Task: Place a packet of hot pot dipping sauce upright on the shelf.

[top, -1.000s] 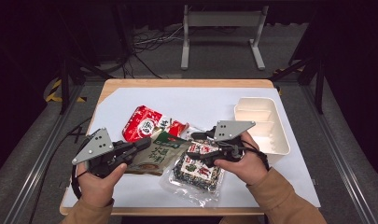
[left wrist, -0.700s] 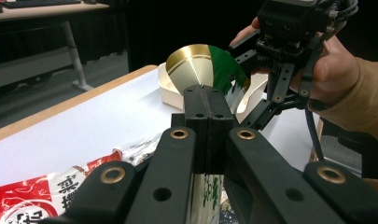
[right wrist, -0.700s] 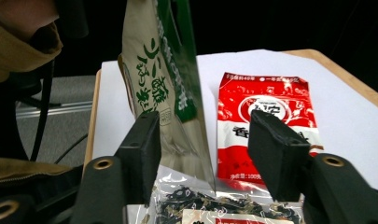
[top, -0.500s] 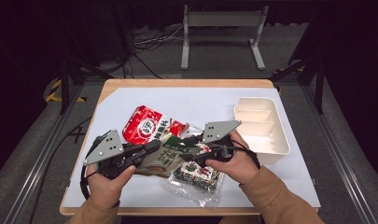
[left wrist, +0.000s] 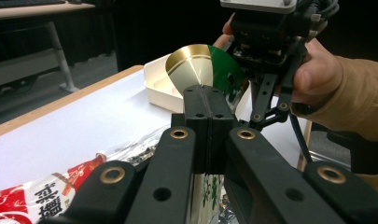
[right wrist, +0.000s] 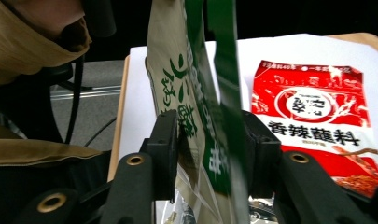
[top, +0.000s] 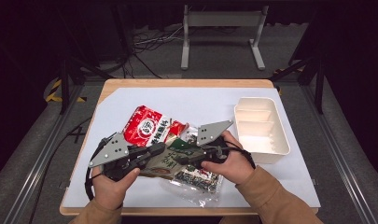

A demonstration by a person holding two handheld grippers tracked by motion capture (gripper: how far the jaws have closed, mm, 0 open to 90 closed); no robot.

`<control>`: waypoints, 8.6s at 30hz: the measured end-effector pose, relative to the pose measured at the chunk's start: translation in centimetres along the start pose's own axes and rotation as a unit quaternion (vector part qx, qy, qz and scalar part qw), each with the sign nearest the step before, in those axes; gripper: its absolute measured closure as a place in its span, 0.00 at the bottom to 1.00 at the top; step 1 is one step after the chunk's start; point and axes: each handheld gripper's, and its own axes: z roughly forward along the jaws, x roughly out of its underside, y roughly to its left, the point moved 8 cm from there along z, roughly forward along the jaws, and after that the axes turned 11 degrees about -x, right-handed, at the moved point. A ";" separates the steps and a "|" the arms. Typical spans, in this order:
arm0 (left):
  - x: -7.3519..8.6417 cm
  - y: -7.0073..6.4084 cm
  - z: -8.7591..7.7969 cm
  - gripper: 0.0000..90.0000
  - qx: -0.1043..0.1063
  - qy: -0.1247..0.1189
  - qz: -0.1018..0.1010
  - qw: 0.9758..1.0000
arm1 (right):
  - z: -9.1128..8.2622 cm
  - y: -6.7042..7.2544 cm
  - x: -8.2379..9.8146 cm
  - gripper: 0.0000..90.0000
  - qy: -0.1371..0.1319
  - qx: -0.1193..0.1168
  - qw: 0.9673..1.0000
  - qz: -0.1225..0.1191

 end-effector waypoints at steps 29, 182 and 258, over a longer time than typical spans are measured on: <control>0.1 1.5 -0.3 0.70 -0.024 -0.023 -0.019 0.999 | -2.4 0.1 -0.4 0.99 0.039 -0.008 0.999 0.026; 9.7 11.6 -4.0 0.33 -0.235 0.111 -0.070 0.963 | -23.5 -20.0 11.3 0.98 0.206 0.215 0.954 0.011; 9.7 14.8 -0.7 0.23 -0.215 0.121 -0.097 0.964 | -16.8 -1.9 5.0 0.27 -0.058 0.283 0.956 0.046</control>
